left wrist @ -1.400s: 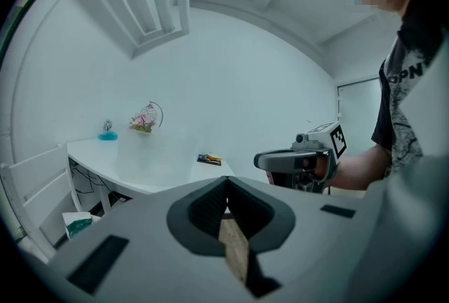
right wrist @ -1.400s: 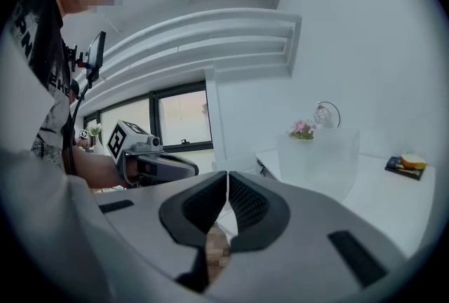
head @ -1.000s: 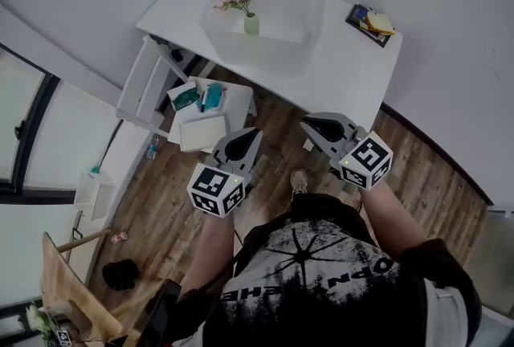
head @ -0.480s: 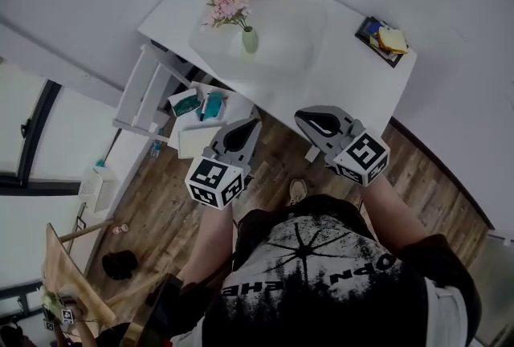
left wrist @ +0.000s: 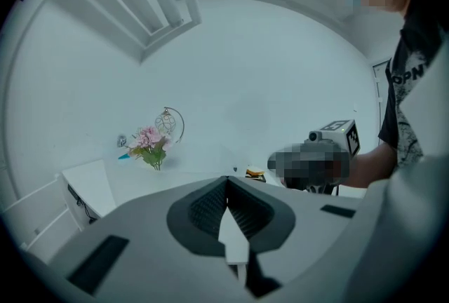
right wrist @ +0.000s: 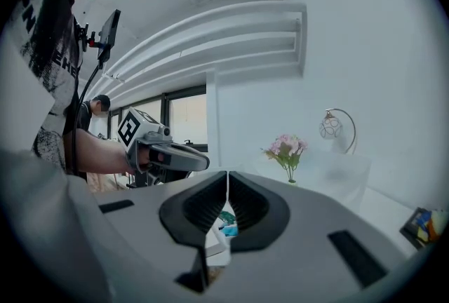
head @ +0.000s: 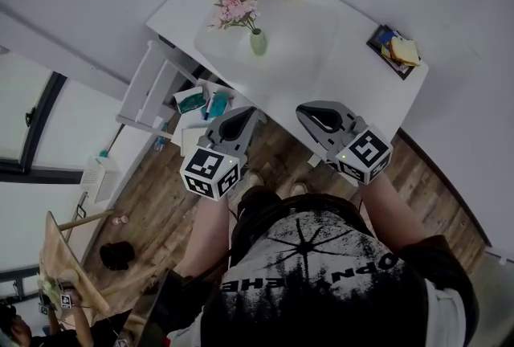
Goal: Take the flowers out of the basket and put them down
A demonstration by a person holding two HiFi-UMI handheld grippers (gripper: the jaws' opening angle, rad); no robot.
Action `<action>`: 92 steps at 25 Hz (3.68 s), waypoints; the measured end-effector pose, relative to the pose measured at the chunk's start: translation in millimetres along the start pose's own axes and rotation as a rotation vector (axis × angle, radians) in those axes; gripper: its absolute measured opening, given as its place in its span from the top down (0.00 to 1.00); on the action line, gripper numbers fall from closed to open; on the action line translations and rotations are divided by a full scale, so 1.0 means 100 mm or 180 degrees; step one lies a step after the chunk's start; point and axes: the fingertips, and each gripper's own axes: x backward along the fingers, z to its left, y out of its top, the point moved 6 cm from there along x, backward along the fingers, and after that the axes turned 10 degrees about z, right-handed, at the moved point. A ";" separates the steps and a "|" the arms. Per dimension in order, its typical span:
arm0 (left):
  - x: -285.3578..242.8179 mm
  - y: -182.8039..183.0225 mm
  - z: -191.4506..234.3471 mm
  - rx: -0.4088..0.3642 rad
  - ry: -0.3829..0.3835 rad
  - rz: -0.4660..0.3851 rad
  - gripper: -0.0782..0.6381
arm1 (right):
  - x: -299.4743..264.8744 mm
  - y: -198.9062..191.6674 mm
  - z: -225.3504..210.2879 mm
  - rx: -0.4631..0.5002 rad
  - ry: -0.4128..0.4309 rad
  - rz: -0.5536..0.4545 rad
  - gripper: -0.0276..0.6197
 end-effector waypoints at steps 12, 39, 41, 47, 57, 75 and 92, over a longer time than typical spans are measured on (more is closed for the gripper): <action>-0.27 0.25 0.72 -0.0108 -0.0200 0.0005 0.87 | -0.26 0.46 -0.42 -0.0072 -0.0320 -0.0129 0.93; -0.57 0.29 1.97 -0.0050 -0.1187 0.0009 0.87 | -1.59 1.09 -1.40 0.0276 -0.0913 0.0441 0.93; -0.54 0.27 2.02 -0.0038 -0.1223 0.0011 0.87 | -1.72 0.98 -1.45 0.0236 -0.0859 0.0542 0.93; -0.46 0.21 2.16 -0.0030 -0.1257 0.0008 0.87 | -2.08 0.65 -1.71 0.0045 -0.0775 0.0860 0.92; -0.40 0.08 2.26 0.0046 -0.1383 0.0013 0.87 | -2.43 0.09 -1.81 -0.0041 -0.0715 0.1389 0.91; -0.37 -0.14 2.24 0.0102 -0.1450 0.0070 0.87 | -2.82 -0.58 -2.04 -0.0484 -0.0651 0.1685 0.53; -0.25 -0.33 2.38 0.0271 -0.1268 0.0194 0.87 | -3.18 -0.93 -2.22 -0.0815 -0.0491 0.1471 0.53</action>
